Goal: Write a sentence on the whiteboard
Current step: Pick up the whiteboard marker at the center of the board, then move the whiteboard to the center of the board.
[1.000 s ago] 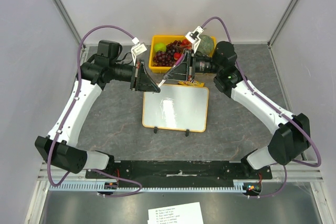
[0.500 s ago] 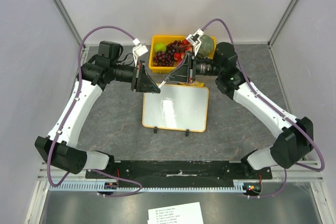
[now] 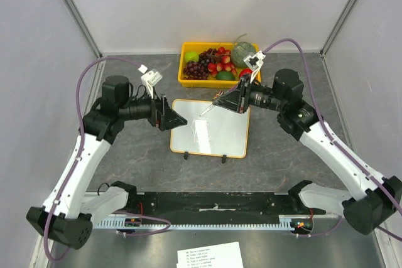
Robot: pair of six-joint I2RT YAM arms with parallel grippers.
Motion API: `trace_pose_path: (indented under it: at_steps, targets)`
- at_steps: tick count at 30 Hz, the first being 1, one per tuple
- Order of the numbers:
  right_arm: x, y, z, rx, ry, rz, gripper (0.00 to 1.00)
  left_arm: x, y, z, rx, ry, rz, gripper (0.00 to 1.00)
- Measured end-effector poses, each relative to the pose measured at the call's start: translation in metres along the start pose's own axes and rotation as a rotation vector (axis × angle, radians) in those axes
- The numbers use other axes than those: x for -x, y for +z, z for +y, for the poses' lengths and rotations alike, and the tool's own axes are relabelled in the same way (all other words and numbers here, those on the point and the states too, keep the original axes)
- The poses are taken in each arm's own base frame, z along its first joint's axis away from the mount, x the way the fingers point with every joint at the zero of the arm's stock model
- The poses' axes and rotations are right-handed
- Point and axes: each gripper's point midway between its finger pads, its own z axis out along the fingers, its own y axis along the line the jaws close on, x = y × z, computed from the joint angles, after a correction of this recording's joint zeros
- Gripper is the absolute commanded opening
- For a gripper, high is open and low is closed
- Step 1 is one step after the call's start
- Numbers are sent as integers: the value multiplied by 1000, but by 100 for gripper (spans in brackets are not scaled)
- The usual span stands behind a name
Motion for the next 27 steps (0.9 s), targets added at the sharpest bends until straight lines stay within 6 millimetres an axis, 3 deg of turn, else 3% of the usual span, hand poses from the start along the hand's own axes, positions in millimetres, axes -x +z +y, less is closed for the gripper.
trace_pose_path:
  at_steps: [6, 11, 14, 19, 25, 27]
  targets:
    - [-8, -24, 5, -60, -7, -44, 0, -35, -5, 16, 111, -110, -62, 93]
    - [-23, -50, 7, -126, 2, -67, 0, -76, -6, 36, 211, -230, -72, 95]
    - [-32, -64, 7, -165, 5, -85, 0, -90, -4, 44, 241, -280, -70, 96]
    - [-66, -81, -8, -234, 37, -79, 0, -116, 7, 57, 331, -351, -28, 95]
    - [-111, -87, -36, -311, 107, -18, 0, -146, 34, 50, 414, -322, 80, 95]
    - [-120, -85, -43, -324, 123, 4, 0, -157, 41, 55, 464, -327, 112, 95]
